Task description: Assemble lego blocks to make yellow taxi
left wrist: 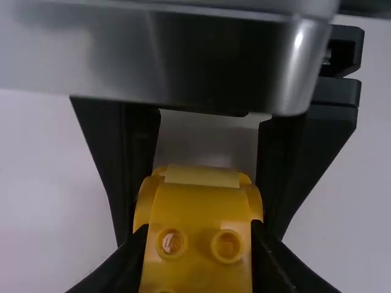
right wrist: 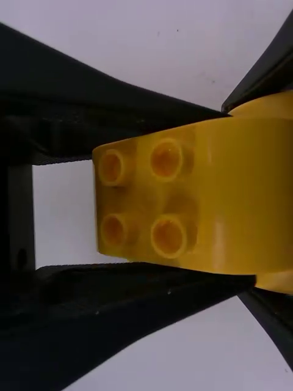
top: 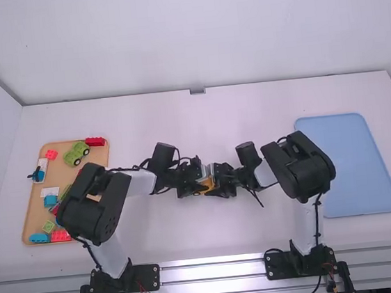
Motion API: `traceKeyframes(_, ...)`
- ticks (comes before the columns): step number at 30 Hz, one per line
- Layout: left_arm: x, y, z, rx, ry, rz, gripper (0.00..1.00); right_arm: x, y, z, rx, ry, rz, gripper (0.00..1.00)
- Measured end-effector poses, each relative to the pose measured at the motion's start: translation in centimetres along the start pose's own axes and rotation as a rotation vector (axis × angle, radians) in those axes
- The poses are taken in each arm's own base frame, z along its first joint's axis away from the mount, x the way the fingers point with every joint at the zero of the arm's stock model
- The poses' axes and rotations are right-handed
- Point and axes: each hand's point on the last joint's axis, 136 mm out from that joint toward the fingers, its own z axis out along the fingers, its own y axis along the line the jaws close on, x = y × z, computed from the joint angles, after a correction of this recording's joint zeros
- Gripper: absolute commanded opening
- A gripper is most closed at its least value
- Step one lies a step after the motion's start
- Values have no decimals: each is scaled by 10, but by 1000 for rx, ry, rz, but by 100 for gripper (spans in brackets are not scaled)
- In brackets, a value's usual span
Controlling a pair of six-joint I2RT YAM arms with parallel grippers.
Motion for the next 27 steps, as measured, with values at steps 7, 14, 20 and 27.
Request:
traceKeyframes(7,-13,14,-50,-41,-90,-19,99,0,-1,0,3,2,-1,44)
traceKeyframes(14,-9,43,-110,-156,-188,-98,99,0,-2,0,7,1,-4,43)
traceKeyframes(20,-9,76,-178,-312,-330,-177,99,-8,-18,-1,52,-13,53,41)
traceKeyframes(27,-22,93,-203,-345,-432,-252,99,-23,-61,-53,228,4,253,41)
